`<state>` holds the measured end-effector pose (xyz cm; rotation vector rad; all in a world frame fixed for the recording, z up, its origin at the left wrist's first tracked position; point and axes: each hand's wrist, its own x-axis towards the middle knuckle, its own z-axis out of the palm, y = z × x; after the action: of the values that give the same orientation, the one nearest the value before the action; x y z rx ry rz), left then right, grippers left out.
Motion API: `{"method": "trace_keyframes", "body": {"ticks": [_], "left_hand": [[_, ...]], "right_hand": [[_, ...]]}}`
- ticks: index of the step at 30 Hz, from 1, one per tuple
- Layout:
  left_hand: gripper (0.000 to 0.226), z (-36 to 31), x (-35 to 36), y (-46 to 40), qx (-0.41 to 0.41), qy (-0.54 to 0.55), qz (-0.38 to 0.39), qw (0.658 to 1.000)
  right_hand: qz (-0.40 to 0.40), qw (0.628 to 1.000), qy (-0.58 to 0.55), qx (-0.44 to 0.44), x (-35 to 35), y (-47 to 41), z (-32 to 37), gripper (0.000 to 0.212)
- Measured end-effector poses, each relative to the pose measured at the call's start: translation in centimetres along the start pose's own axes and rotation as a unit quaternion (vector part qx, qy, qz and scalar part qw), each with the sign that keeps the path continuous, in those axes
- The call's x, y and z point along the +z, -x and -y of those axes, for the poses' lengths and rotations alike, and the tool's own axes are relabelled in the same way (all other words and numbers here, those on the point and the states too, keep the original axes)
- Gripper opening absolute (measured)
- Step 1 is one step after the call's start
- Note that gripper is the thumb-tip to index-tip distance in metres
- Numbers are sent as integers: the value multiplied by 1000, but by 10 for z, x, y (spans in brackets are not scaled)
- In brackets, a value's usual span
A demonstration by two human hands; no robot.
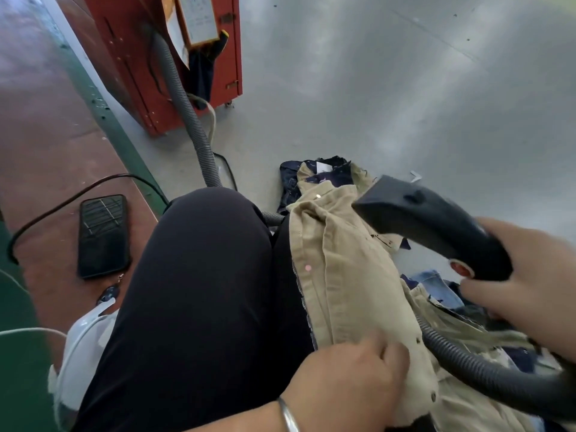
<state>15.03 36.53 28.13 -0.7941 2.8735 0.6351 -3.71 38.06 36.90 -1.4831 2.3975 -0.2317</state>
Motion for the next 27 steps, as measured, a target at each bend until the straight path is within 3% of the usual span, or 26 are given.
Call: {"method": "trace_keyframes", "body": {"ticks": [2, 5, 6, 15, 18, 21, 25, 27], "left_hand": [[23, -1, 5, -1, -35, -6, -9, 999], [75, -4, 6, -6, -44, 38, 50, 997], [82, -1, 4, -9, -50, 43, 50, 997], [72, 0, 7, -19, -41, 138, 144, 979], [73, -2, 6, -13, -45, 169, 180, 968], [65, 2, -1, -5, -38, 135, 135, 981], [17, -2, -8, -2, -72, 9, 10, 997], [25, -6, -17, -5, -53, -46, -40, 997]], "right_hand": [[41, 999, 28, 3, 9, 18, -7, 36], [75, 994, 81, 2, 23, 24, -3, 33], [76, 993, 91, -2, 26, 21, 1, 35], [51, 994, 34, -89, 42, -74, 65, 15], [20, 998, 7, -53, 40, -99, 69, 15], [-13, 999, -47, -24, 19, -92, 47, 17], [-12, 999, -37, -5, -7, -40, 17, 26], [-7, 1000, 5, -12, -12, -12, 10, 34]]}}
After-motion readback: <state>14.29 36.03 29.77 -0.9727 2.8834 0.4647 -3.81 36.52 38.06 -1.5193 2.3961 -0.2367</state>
